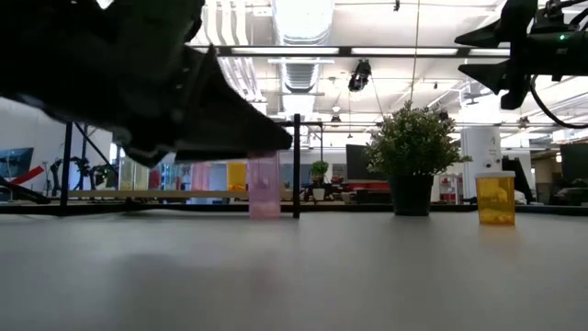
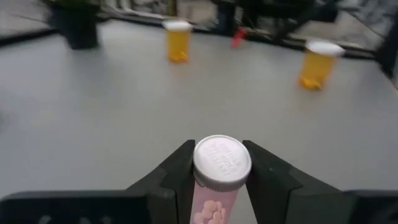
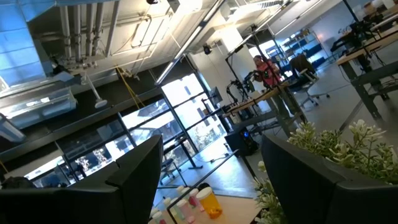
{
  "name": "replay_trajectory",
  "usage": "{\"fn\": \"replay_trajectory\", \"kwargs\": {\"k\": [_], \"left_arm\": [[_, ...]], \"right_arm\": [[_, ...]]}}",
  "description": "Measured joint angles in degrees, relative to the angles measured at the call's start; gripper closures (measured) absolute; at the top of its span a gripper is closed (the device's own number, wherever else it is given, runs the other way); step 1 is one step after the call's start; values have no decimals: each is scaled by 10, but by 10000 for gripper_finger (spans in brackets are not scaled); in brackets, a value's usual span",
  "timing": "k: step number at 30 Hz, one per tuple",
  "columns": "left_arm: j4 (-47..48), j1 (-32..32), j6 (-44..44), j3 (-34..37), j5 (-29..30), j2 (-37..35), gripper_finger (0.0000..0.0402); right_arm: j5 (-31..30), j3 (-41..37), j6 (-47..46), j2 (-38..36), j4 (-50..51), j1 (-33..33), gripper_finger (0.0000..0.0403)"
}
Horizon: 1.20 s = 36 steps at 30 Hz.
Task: Pick and place medicine bottles onto shelf by color
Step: Put the pink pill bottle on the shelf aligned with the other pink pill bottles
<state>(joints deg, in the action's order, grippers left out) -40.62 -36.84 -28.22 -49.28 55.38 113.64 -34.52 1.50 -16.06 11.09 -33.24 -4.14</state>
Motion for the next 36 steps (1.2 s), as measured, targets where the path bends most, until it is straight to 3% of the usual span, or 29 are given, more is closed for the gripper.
{"fn": "replay_trajectory", "kwargs": {"k": [9,16,20,27,36], "left_arm": [[14,35,27,1,127,-40,299],[59,111,74,6,146,-111,299],[85,162,55,33,129,-156,299],[118,261,-43,135,-7,-243,299],[114,355,32,206,-25,-337,299]], "right_arm": [[0,0,0,0,0,0,142],[0,0,0,0,0,0,142],[0,0,0,0,0,0,142],[0,0,0,0,0,0,142],[0,0,0,0,0,0,142]]}}
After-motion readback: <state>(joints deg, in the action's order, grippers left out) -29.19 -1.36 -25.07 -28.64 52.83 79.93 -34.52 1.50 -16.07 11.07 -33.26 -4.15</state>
